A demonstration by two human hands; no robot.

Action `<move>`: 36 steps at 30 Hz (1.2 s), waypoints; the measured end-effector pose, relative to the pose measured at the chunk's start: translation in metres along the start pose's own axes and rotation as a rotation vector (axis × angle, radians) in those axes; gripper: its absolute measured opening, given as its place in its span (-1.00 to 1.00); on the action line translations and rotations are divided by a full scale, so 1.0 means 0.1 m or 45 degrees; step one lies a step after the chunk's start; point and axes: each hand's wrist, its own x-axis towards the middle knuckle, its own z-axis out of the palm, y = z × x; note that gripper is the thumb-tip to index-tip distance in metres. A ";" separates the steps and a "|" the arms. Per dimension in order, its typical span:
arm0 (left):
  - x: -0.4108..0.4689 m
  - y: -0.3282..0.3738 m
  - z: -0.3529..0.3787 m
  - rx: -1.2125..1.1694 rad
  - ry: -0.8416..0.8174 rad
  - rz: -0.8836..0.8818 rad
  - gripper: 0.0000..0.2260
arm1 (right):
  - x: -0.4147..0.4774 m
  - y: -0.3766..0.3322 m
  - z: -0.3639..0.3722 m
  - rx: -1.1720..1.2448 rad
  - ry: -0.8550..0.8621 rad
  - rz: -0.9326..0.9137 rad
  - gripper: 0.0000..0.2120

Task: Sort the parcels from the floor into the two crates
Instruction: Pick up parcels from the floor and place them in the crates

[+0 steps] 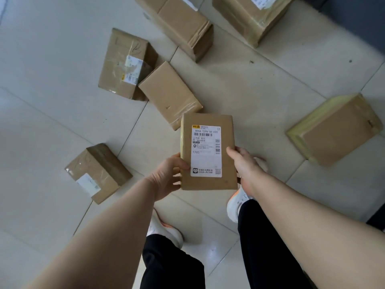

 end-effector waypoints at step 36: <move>-1.27 -1.28 -2.50 -0.708 0.481 0.157 -0.61 | -0.96 0.47 2.87 -0.634 -0.415 -0.290 -0.70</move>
